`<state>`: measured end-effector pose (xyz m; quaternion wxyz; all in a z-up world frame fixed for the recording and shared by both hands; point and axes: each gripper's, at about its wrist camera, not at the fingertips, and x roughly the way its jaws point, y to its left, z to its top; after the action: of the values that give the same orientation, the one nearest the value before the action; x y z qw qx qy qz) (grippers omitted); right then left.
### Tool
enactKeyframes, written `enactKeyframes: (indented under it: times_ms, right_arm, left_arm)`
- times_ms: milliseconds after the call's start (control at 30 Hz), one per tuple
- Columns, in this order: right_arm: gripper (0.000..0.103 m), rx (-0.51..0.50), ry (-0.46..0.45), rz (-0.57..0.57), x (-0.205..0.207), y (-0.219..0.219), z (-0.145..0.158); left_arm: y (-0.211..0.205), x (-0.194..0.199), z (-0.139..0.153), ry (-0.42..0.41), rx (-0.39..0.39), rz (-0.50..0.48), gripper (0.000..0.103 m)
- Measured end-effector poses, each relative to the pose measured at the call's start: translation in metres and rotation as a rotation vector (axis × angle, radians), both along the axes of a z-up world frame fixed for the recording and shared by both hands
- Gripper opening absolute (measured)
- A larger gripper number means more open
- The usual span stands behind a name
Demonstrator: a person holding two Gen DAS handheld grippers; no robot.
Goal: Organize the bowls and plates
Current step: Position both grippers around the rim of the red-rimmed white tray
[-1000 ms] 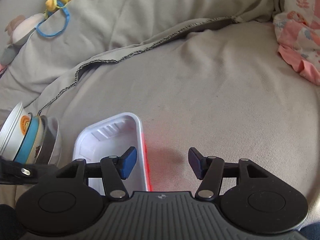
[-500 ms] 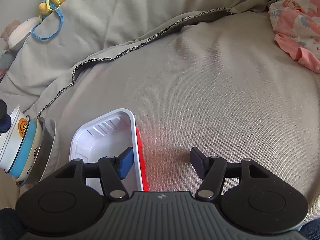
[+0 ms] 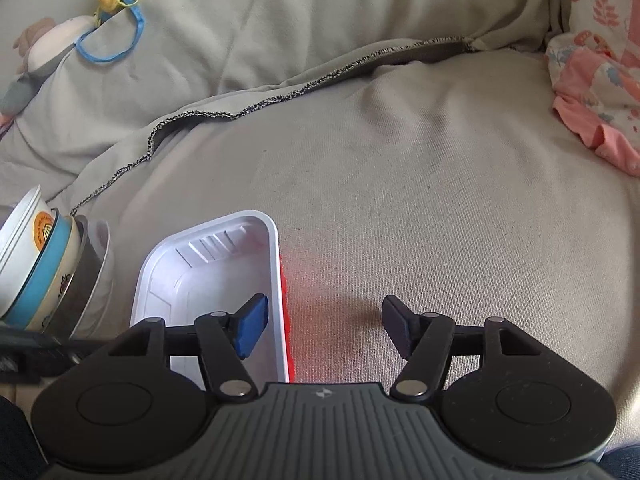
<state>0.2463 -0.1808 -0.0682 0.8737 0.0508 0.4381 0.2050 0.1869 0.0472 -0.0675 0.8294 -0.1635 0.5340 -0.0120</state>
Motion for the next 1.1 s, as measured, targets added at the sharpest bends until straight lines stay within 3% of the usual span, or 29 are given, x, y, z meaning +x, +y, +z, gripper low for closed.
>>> enactKeyframes:
  times_ms: [100,400,467,500,600,833,933,1100]
  right_arm:
    - [0.066,-0.011,-0.008,-0.005,0.000,0.000,0.000]
    - [0.071,-0.066,-0.074,0.036,-0.013,0.014,0.004]
    - [0.070,-0.035,-0.055,0.069,-0.014,0.017,0.003]
    - [0.066,-0.005,-0.032,0.086,-0.014,0.017,0.002]
    - [0.041,0.042,0.035,0.135,-0.011,0.019,-0.004]
    - [0.041,0.057,0.052,0.236,-0.023,0.029,-0.005]
    - [0.041,0.053,0.049,0.239,-0.026,0.030,-0.005]
    - [0.041,0.067,0.068,0.234,-0.024,0.027,-0.008]
  left_arm:
    - [0.004,0.001,-0.007,-0.011,0.007,0.024,0.029]
    - [0.008,0.006,-0.018,-0.031,-0.003,0.051,0.027]
    - [0.009,0.005,-0.018,-0.026,-0.009,0.051,0.025]
    - [0.008,0.004,-0.017,-0.020,-0.018,0.049,0.023]
    - [0.011,0.002,-0.018,0.001,-0.061,0.048,0.020]
    - [0.019,-0.008,-0.019,0.017,-0.057,0.076,0.017]
    - [0.023,-0.007,-0.022,0.022,-0.084,0.099,0.017]
    - [0.018,-0.006,-0.021,0.016,-0.050,0.084,0.018]
